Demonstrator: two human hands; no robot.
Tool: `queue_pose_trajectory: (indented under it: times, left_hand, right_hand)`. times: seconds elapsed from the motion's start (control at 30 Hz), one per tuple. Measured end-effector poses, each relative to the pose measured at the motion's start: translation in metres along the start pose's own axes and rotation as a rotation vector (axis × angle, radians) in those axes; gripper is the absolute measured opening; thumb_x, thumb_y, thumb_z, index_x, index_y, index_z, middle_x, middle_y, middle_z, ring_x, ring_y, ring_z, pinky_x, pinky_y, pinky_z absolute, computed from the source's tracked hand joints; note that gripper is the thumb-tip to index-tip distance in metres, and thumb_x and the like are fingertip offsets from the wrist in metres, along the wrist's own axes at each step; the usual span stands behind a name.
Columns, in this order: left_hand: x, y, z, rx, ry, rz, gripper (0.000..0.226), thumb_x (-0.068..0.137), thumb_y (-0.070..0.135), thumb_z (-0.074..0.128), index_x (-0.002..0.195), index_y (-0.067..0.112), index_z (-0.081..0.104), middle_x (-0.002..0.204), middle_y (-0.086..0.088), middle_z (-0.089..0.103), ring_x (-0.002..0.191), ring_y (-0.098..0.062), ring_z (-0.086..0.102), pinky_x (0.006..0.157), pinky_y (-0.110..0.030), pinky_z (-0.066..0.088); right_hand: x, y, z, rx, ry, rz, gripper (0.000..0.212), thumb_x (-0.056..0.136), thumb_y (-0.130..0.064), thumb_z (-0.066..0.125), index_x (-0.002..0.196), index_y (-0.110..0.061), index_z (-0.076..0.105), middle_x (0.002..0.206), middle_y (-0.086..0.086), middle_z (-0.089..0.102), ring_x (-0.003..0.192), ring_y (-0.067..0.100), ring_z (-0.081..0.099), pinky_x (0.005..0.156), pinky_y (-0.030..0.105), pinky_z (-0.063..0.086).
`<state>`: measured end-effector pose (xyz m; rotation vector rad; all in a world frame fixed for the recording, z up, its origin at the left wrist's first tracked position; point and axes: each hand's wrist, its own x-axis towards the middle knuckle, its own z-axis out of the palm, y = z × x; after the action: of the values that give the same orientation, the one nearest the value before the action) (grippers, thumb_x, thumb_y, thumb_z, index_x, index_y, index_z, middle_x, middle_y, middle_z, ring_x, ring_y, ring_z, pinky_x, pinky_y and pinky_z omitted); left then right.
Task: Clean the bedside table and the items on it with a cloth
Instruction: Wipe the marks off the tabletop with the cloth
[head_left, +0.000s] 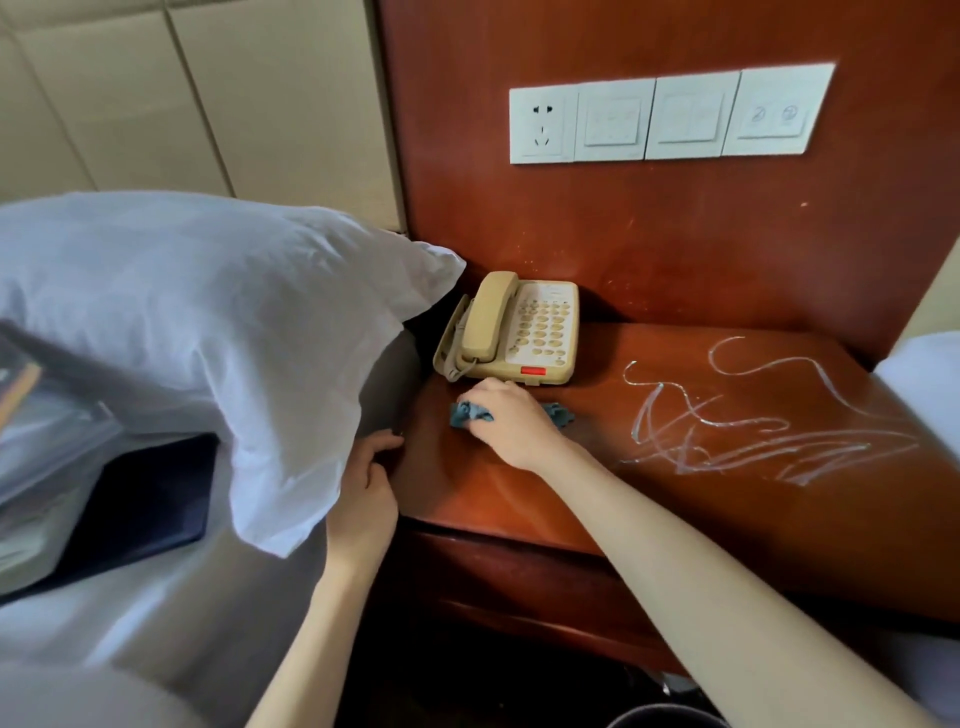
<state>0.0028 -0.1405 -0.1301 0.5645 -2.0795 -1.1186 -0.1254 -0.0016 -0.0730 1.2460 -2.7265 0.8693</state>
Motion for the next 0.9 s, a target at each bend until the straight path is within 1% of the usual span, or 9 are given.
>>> queue_pose_trajectory:
  times: [0.13, 0.23, 0.33, 0.43, 0.57, 0.6, 0.7, 0.83, 0.9]
  left_hand:
    - [-0.001, 0.004, 0.003, -0.027, 0.081, -0.071, 0.040, 0.091, -0.002, 0.035, 0.116, 0.017, 0.060, 0.113, 0.007, 0.057, 0.108, -0.008, 0.051, 0.103, -0.028, 0.036]
    - [-0.003, 0.008, 0.005, -0.061, 0.139, -0.125, 0.037, 0.093, -0.003, 0.034, 0.116, 0.010, 0.059, 0.112, 0.003, 0.057, 0.108, -0.012, 0.050, 0.106, -0.030, 0.034]
    - [-0.007, 0.010, 0.005, -0.062, 0.191, -0.142, 0.035, 0.093, -0.003, 0.033, 0.109, 0.009, 0.062, 0.109, 0.003, 0.057, 0.106, -0.012, 0.049, 0.105, -0.025, 0.030]
    - [-0.009, 0.013, 0.005, -0.076, 0.219, -0.141, 0.035, 0.094, -0.004, 0.034, 0.107, 0.007, 0.064, 0.108, 0.005, 0.057, 0.105, -0.009, 0.048, 0.104, -0.021, 0.026]
    - [-0.011, 0.015, 0.004, -0.101, 0.206, -0.134, 0.034, 0.094, -0.007, 0.035, 0.109, 0.001, 0.065, 0.108, 0.003, 0.058, 0.103, -0.008, 0.048, 0.094, -0.003, 0.022]
    - [-0.011, 0.015, 0.004, -0.107, 0.207, -0.136, 0.034, 0.094, -0.007, 0.035, 0.110, 0.001, 0.064, 0.109, 0.001, 0.059, 0.103, -0.007, 0.048, 0.093, -0.002, 0.022]
    - [-0.012, 0.014, 0.005, -0.108, 0.217, -0.127, 0.035, 0.095, -0.006, 0.036, 0.115, 0.002, 0.063, 0.117, -0.004, 0.061, 0.108, -0.008, 0.049, 0.099, -0.011, 0.025]
    - [-0.012, 0.016, 0.007, -0.062, 0.241, -0.137, 0.037, 0.094, -0.008, 0.036, 0.126, -0.003, 0.055, 0.129, -0.017, 0.057, 0.123, -0.027, 0.049, 0.111, -0.031, 0.029]
    - [-0.013, 0.015, 0.007, -0.019, 0.211, -0.171, 0.041, 0.094, -0.006, 0.035, 0.132, 0.000, 0.050, 0.132, -0.020, 0.054, 0.126, -0.033, 0.047, 0.112, -0.040, 0.031]
  right_hand:
    - [-0.017, -0.007, 0.004, -0.026, -0.014, -0.066, 0.039, 0.091, -0.016, 0.053, 0.130, -0.015, 0.057, 0.134, 0.007, 0.055, 0.120, 0.028, 0.050, 0.102, 0.040, 0.040]
    - [-0.031, -0.019, 0.007, 0.027, -0.085, -0.166, 0.038, 0.090, -0.017, 0.055, 0.127, -0.016, 0.059, 0.132, 0.007, 0.058, 0.121, 0.026, 0.052, 0.105, 0.039, 0.039]
    - [-0.037, -0.029, 0.010, 0.073, -0.161, -0.241, 0.034, 0.089, -0.018, 0.057, 0.123, -0.016, 0.062, 0.126, 0.006, 0.062, 0.117, 0.022, 0.055, 0.102, 0.037, 0.042]
    - [-0.025, -0.031, 0.011, 0.095, -0.189, -0.225, 0.032, 0.089, -0.016, 0.056, 0.120, -0.017, 0.063, 0.123, 0.005, 0.064, 0.113, 0.023, 0.057, 0.099, 0.040, 0.044]
    - [0.006, -0.034, 0.019, 0.015, -0.062, -0.117, 0.038, 0.092, -0.015, 0.054, 0.130, -0.017, 0.056, 0.130, 0.010, 0.060, 0.120, 0.030, 0.053, 0.100, 0.041, 0.044]
    - [0.013, -0.036, 0.022, 0.001, -0.044, -0.096, 0.039, 0.093, -0.015, 0.054, 0.131, -0.016, 0.055, 0.130, 0.012, 0.059, 0.120, 0.032, 0.053, 0.099, 0.041, 0.044]
    - [0.030, -0.042, 0.028, -0.002, -0.063, -0.089, 0.039, 0.093, -0.016, 0.054, 0.132, -0.016, 0.054, 0.130, 0.015, 0.059, 0.119, 0.034, 0.054, 0.099, 0.042, 0.044]
    - [0.029, -0.047, 0.031, -0.044, -0.125, -0.140, 0.039, 0.092, -0.016, 0.054, 0.130, -0.017, 0.056, 0.131, 0.015, 0.058, 0.117, 0.036, 0.054, 0.097, 0.042, 0.045]
    - [0.023, -0.047, 0.033, -0.035, -0.147, -0.172, 0.040, 0.091, -0.016, 0.054, 0.131, -0.016, 0.055, 0.132, 0.015, 0.057, 0.119, 0.036, 0.052, 0.099, 0.043, 0.044]
